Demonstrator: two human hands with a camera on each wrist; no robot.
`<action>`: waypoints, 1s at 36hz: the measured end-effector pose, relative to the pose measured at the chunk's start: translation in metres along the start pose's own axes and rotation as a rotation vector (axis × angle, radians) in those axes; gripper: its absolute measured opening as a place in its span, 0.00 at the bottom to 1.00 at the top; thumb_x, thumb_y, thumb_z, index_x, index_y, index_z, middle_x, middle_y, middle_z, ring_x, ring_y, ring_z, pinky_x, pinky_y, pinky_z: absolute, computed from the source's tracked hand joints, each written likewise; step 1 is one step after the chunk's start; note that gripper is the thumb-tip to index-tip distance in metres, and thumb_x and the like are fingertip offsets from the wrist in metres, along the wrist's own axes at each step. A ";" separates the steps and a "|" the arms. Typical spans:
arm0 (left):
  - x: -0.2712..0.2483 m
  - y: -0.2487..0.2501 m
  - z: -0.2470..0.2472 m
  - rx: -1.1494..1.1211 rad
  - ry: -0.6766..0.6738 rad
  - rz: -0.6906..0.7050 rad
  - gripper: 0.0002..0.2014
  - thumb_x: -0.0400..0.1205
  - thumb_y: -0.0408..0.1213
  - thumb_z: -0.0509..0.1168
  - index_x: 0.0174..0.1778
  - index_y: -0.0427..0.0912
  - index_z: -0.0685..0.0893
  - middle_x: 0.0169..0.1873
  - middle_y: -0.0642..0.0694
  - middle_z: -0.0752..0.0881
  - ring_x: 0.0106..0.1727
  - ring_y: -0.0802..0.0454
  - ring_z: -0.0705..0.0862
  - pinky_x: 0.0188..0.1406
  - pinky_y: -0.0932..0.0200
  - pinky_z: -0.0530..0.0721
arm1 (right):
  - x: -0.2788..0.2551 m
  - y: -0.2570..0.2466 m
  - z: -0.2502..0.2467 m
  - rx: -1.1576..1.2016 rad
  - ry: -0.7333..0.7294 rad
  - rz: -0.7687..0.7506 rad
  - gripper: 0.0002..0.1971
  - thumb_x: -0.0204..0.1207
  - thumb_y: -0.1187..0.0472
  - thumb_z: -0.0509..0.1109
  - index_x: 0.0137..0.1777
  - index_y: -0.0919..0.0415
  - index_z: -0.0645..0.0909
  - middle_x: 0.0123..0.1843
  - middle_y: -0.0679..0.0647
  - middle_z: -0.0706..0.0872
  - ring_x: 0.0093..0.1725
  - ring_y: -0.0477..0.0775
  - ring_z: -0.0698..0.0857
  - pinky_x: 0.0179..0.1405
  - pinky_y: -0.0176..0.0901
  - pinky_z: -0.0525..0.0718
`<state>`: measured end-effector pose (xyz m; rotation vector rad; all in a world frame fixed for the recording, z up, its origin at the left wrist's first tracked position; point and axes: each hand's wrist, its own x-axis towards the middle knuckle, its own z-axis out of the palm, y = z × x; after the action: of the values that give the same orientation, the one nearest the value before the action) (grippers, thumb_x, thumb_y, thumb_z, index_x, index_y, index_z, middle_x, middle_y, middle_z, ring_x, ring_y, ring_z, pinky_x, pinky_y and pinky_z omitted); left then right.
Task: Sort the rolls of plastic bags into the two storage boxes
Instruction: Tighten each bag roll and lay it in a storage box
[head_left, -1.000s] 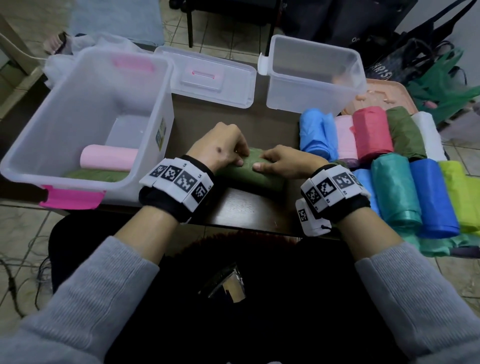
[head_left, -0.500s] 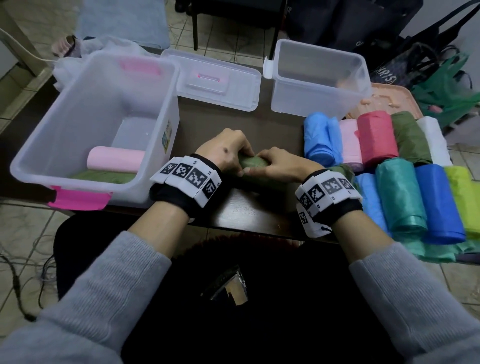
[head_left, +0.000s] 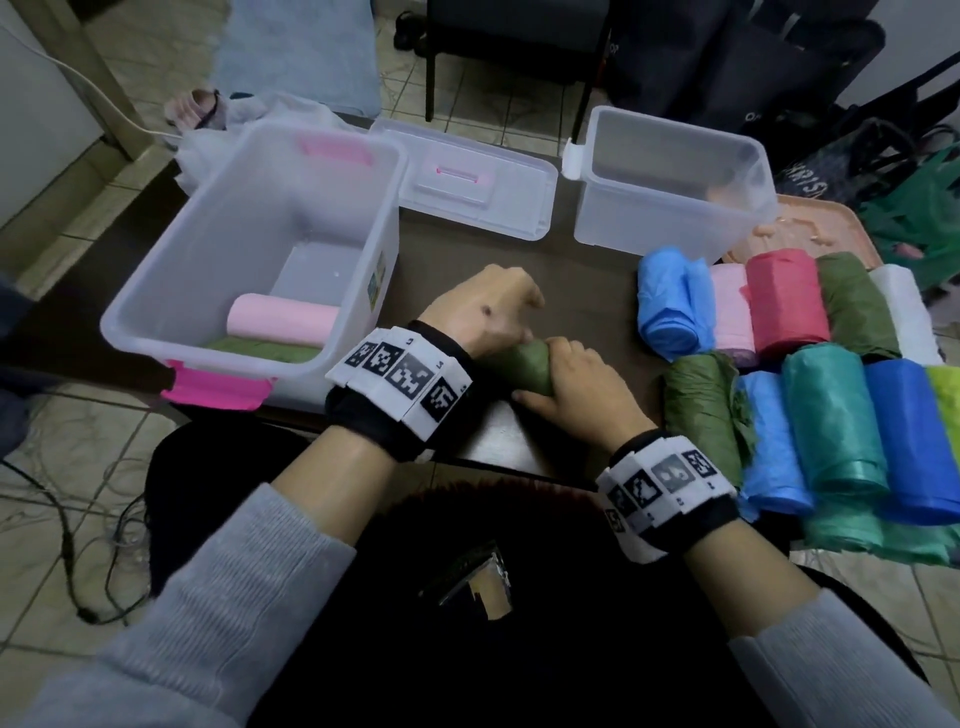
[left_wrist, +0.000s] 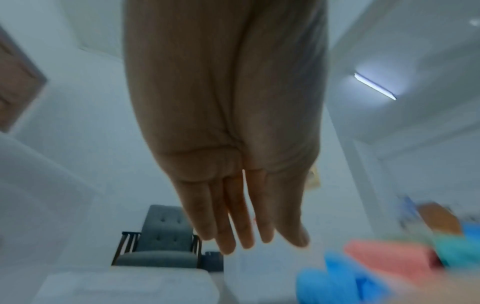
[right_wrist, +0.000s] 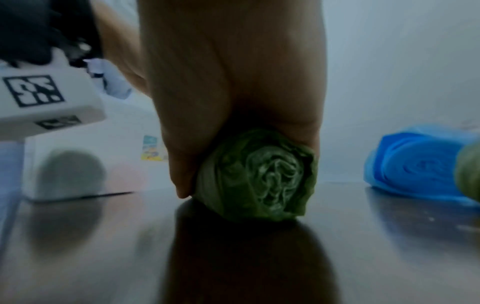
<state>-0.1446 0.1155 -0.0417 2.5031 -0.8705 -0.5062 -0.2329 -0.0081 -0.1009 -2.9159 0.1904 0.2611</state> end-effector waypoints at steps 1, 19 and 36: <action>-0.007 0.001 -0.010 -0.039 0.068 0.010 0.20 0.80 0.39 0.68 0.69 0.46 0.80 0.68 0.46 0.80 0.70 0.51 0.77 0.72 0.57 0.71 | 0.001 0.001 0.000 0.051 -0.010 0.016 0.33 0.75 0.41 0.68 0.70 0.64 0.67 0.65 0.62 0.76 0.64 0.64 0.76 0.61 0.54 0.76; -0.142 -0.141 -0.087 -0.255 0.622 -0.745 0.25 0.87 0.53 0.50 0.39 0.37 0.80 0.43 0.34 0.79 0.51 0.36 0.79 0.43 0.51 0.68 | 0.044 -0.083 -0.072 1.069 -0.035 -0.086 0.08 0.79 0.56 0.69 0.40 0.56 0.79 0.33 0.46 0.85 0.28 0.38 0.85 0.26 0.32 0.82; -0.145 -0.134 -0.055 -0.257 0.954 -0.644 0.19 0.87 0.48 0.53 0.51 0.40 0.85 0.43 0.42 0.84 0.49 0.38 0.80 0.43 0.55 0.67 | 0.116 -0.195 -0.093 -0.116 0.393 -0.306 0.30 0.76 0.46 0.68 0.70 0.66 0.66 0.67 0.63 0.75 0.66 0.65 0.74 0.60 0.57 0.73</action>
<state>-0.1595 0.3198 -0.0366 2.3085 0.3435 0.3832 -0.0761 0.1483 0.0047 -3.0228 -0.2205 -0.3622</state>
